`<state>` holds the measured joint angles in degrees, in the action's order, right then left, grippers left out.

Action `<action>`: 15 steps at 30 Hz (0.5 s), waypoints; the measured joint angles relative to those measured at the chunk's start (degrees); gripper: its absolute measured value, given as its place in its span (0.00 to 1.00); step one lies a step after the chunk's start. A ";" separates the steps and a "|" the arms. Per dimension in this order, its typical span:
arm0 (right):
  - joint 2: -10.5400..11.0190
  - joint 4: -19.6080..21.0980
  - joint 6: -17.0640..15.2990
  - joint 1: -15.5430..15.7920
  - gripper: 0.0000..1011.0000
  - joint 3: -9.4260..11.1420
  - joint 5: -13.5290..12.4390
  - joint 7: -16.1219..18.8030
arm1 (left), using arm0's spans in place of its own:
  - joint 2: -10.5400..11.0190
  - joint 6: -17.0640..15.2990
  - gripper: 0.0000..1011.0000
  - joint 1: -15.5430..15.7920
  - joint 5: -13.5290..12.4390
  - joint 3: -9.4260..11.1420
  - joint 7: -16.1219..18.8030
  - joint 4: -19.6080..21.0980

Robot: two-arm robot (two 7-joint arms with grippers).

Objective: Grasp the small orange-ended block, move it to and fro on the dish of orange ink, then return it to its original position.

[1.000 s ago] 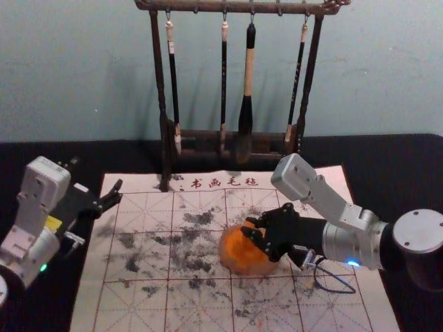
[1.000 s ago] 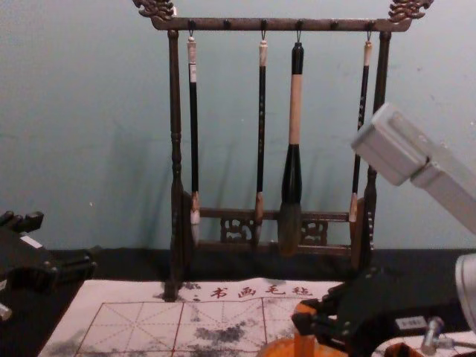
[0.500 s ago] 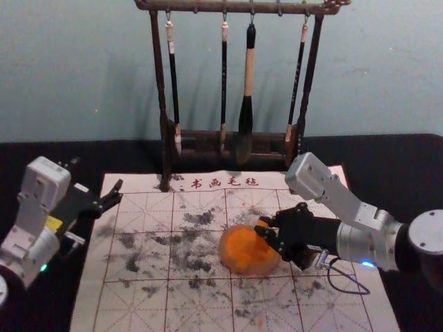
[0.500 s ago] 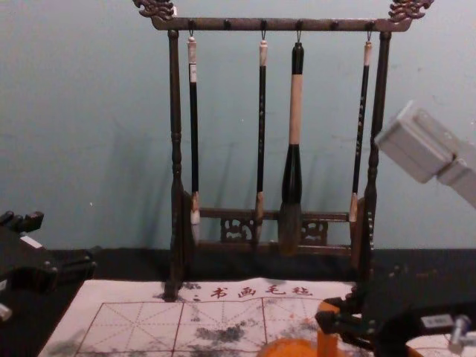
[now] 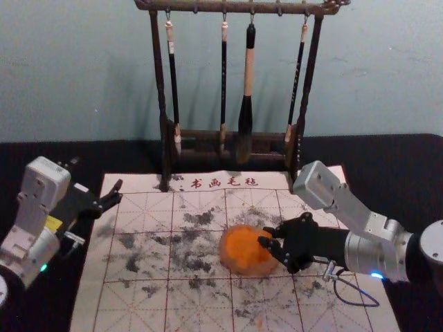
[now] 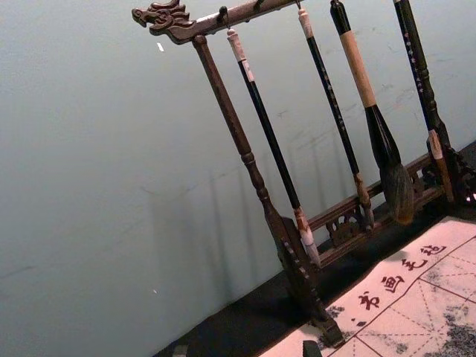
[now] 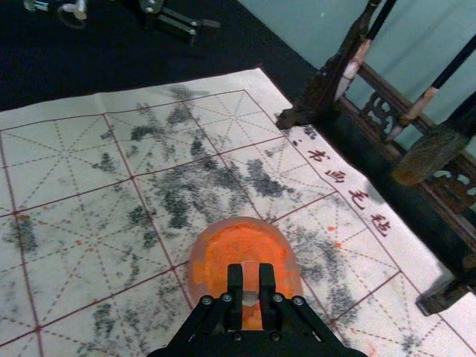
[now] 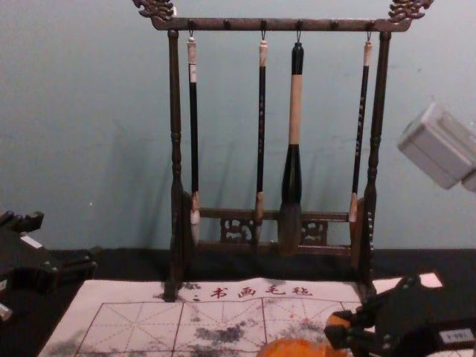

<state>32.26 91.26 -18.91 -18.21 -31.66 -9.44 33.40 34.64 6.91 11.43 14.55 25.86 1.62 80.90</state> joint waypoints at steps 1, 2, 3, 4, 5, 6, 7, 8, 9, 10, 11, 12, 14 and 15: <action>0.05 0.12 -0.03 0.10 0.08 -0.04 -0.06 0.04 | 0.00 0.00 0.99 0.00 0.00 0.00 0.00 0.00; 0.12 0.34 -0.08 0.27 0.08 -0.12 -0.17 0.08 | 0.00 0.00 0.99 0.00 0.00 0.00 0.00 0.00; 0.14 0.43 -0.10 0.34 0.08 -0.17 -0.23 0.09 | 0.00 0.00 0.99 0.00 0.00 0.00 0.00 0.00; 0.17 0.51 -0.12 0.40 0.08 -0.24 -0.28 0.11 | 0.00 0.00 0.99 0.00 0.00 0.00 0.00 0.00; 0.20 0.68 -0.14 0.50 0.08 -0.35 -0.37 0.16 | 0.00 0.00 0.99 0.00 0.00 0.00 0.00 0.00; 0.21 0.73 -0.14 0.53 0.08 -0.40 -0.43 0.19 | 0.00 0.00 0.99 0.00 0.00 0.00 0.00 0.00; 0.22 0.85 -0.14 0.57 0.08 -0.54 -0.50 0.24 | 0.00 0.00 0.99 0.00 0.00 0.00 0.00 0.00; 0.22 0.85 -0.14 0.57 0.08 -0.54 -0.50 0.24 | 0.00 0.00 0.99 0.00 0.00 0.00 0.00 0.00; 0.21 0.96 -0.14 0.57 0.08 -0.67 -0.54 0.27 | 0.00 0.00 0.99 0.00 0.00 0.00 0.00 0.00; 0.19 0.99 -0.14 0.57 0.08 -0.74 -0.56 0.28 | 0.00 0.00 0.99 0.00 0.00 0.00 0.00 0.00; 0.16 1.01 -0.13 0.55 0.08 -0.81 -0.59 0.30 | 0.00 0.00 0.99 0.00 0.00 0.00 0.00 0.00; 0.07 1.05 -0.12 0.47 0.08 -0.97 -0.64 0.37 | 0.00 0.00 0.99 0.00 0.00 0.00 0.00 0.00; -0.03 1.05 -0.10 0.36 0.08 -1.13 -0.69 0.46 | 0.00 0.00 0.99 0.00 0.00 0.00 0.00 0.00; -0.11 1.05 -0.09 0.28 0.08 -1.22 -0.70 0.48 | 0.00 0.00 0.99 0.00 0.00 0.00 0.00 0.00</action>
<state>32.15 92.31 -19.00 -17.93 -32.88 -10.14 33.87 34.65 6.91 11.43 14.55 25.87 1.62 80.90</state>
